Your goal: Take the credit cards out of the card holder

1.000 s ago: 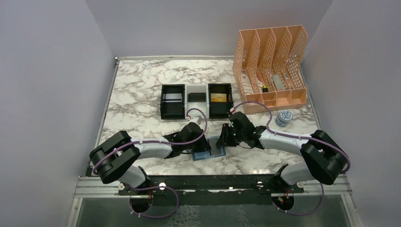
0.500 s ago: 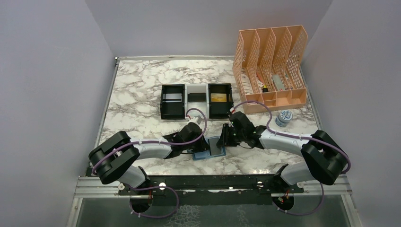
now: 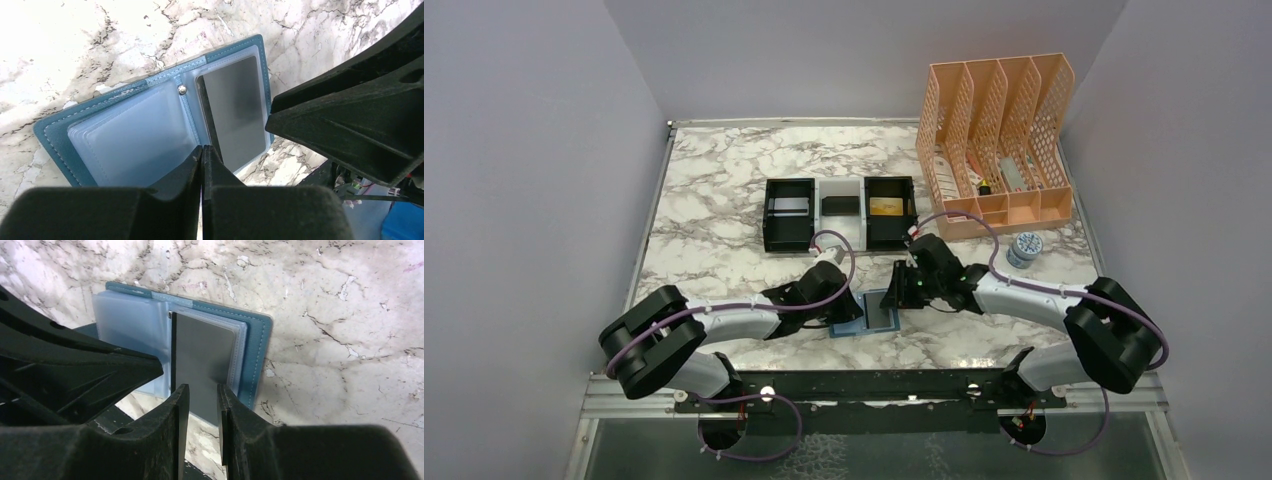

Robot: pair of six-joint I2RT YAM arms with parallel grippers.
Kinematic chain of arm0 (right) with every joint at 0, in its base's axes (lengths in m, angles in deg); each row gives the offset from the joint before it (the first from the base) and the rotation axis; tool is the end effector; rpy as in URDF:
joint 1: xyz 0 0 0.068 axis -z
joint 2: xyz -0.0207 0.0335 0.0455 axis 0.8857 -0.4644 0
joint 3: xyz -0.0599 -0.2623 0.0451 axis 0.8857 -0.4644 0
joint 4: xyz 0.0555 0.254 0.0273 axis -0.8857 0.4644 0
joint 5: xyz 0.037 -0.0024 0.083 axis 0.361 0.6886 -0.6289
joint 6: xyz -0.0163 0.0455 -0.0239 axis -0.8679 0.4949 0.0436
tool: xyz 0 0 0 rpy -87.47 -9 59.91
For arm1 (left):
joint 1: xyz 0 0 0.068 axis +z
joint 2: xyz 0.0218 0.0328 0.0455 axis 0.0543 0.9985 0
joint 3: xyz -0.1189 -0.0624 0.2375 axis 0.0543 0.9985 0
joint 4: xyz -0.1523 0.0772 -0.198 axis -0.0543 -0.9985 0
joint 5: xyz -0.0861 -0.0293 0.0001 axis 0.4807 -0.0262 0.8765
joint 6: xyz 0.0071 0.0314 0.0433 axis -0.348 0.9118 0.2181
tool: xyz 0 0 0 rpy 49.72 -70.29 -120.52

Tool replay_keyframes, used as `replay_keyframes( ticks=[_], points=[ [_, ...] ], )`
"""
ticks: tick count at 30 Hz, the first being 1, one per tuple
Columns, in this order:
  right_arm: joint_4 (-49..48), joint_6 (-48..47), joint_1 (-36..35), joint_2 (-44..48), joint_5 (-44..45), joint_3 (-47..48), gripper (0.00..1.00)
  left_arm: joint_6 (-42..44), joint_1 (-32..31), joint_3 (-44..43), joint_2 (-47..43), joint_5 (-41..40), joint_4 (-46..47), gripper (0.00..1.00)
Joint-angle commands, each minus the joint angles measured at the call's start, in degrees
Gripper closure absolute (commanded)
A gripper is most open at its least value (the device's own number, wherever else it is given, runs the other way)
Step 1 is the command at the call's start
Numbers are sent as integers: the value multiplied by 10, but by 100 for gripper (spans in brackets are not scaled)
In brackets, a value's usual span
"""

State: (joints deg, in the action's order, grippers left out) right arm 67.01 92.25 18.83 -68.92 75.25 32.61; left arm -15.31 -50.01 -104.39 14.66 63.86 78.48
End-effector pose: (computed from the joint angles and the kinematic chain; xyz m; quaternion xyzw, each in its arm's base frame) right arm 0.1789 0.1796 0.1598 -0.0265 0.9417 0.2914 0.1659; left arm 0.1491 -0.1995 0.1440 -0.0253 0.9080 -0.3458 0.2353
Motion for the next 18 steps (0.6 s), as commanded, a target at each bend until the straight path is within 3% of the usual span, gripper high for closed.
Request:
replay_keyframes(
  ticks=[1,8,13,18],
  points=[
    [-6,9,-1,-17,12,5,72,3,-4,6,-10,-6,12,89],
    [-24,15,-1,-41,0,-11,72,13,-3,2,-7,17,36,73],
    [-11,12,-1,-35,30,-10,72,9,-4,2,6,21,45,71],
    [-32,14,-1,-42,3,-20,74,4,-3,5,21,19,52,71]
  ],
)
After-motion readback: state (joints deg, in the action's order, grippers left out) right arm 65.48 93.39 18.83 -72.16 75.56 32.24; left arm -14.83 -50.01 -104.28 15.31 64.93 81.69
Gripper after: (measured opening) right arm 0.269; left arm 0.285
